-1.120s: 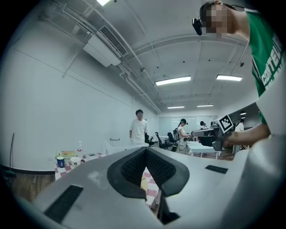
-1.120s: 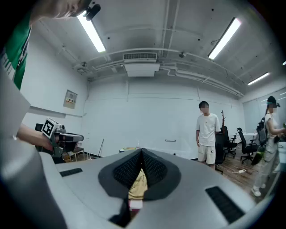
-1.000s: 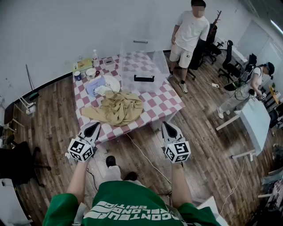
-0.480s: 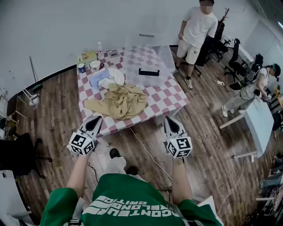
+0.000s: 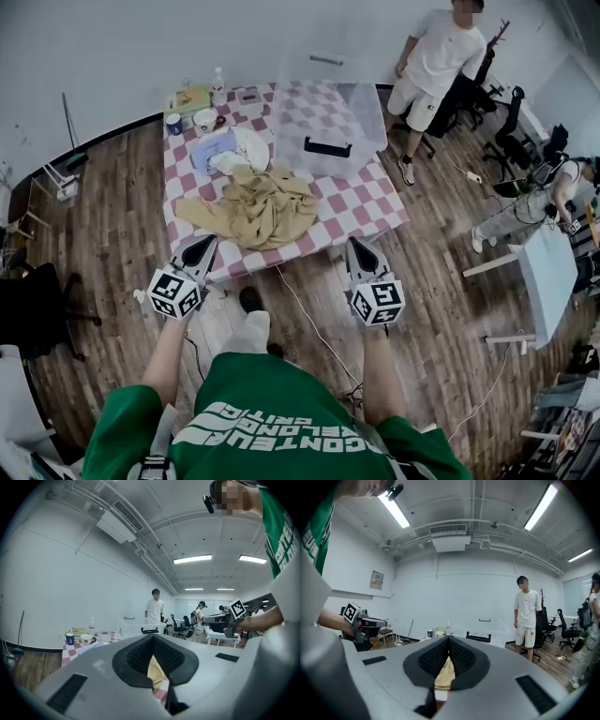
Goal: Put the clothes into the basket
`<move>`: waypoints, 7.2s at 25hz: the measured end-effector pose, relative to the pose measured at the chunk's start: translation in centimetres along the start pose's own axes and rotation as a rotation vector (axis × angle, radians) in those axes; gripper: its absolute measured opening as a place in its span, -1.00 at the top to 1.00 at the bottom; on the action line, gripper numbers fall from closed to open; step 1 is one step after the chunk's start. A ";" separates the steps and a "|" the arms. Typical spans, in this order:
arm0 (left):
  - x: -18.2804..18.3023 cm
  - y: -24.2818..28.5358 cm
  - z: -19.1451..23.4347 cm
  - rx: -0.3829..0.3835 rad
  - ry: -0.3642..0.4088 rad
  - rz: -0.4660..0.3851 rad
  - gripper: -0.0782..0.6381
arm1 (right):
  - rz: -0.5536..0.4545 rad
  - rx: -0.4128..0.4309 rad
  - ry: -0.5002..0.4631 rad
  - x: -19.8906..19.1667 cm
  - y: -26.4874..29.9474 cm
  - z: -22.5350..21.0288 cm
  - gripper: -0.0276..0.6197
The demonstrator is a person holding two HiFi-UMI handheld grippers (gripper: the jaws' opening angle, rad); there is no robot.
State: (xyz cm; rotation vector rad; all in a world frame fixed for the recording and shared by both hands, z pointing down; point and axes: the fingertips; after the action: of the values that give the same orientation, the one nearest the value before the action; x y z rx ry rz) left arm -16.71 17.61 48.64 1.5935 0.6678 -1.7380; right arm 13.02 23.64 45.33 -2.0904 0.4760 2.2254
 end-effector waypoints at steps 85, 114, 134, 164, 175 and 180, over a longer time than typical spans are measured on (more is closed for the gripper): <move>-32.2 23.8 11.7 0.020 -0.438 0.672 -0.07 | 0.821 0.392 0.313 -29.3 35.2 1.4 -0.27; -26.5 24.8 8.8 0.049 -0.600 0.435 0.55 | 0.691 0.560 0.319 -24.4 33.5 4.5 0.38; -9.3 18.7 17.2 0.183 -0.351 0.085 0.57 | 0.309 0.679 0.107 -6.0 37.4 13.0 0.41; 15.8 25.3 18.0 0.088 0.029 -0.109 0.56 | -0.115 0.563 -0.002 18.3 38.1 6.1 0.41; 19.6 36.0 14.3 -0.020 0.072 -0.121 0.57 | -0.155 0.447 -0.003 21.4 38.6 -5.0 0.41; 21.4 42.6 11.2 -0.061 0.091 -0.128 0.56 | -0.171 0.389 -0.002 22.6 38.3 -12.3 0.41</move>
State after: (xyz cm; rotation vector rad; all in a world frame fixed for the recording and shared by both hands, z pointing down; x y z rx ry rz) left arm 8.24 -21.04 31.86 1.6268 0.8763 -1.7265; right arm 13.63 -19.86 29.82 -1.8516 0.6425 1.8631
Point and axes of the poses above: the fingertips, and each gripper's own axes: y forward along the fingers, z to its left, x out of its top, and after that the axes turned 1 degree about -z, right-handed
